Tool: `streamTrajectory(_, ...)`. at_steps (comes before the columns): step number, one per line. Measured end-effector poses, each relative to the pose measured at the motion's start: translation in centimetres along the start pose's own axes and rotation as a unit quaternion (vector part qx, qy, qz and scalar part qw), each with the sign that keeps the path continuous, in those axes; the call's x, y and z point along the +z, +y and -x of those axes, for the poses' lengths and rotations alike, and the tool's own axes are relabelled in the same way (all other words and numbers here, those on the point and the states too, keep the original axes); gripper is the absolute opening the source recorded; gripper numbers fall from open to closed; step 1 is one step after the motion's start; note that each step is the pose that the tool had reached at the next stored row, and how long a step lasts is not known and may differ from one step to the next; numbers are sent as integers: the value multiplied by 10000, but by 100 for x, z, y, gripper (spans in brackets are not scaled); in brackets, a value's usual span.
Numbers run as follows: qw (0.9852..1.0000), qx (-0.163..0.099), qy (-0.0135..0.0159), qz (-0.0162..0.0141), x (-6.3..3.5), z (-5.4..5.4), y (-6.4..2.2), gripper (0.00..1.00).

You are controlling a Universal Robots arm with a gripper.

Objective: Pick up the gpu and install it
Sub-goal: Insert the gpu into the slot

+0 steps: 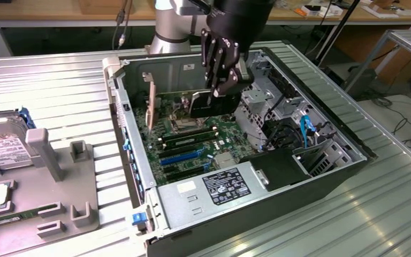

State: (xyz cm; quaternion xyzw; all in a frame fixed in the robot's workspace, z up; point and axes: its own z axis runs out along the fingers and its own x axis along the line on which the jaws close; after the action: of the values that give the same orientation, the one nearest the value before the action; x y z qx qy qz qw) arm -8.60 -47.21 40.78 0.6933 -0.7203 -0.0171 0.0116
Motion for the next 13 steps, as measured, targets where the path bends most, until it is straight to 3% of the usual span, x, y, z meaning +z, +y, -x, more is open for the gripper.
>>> streamTrajectory(6,10000,-1,-7,1,97,30,-11,27)
streamTrajectory(8,10000,-1,-33,1,108,46,-16,27)
streamTrajectory(12,9999,-6,-125,4,138,107,-20,27)
streamTrajectory(13,9999,-6,-130,4,158,111,-21,27)
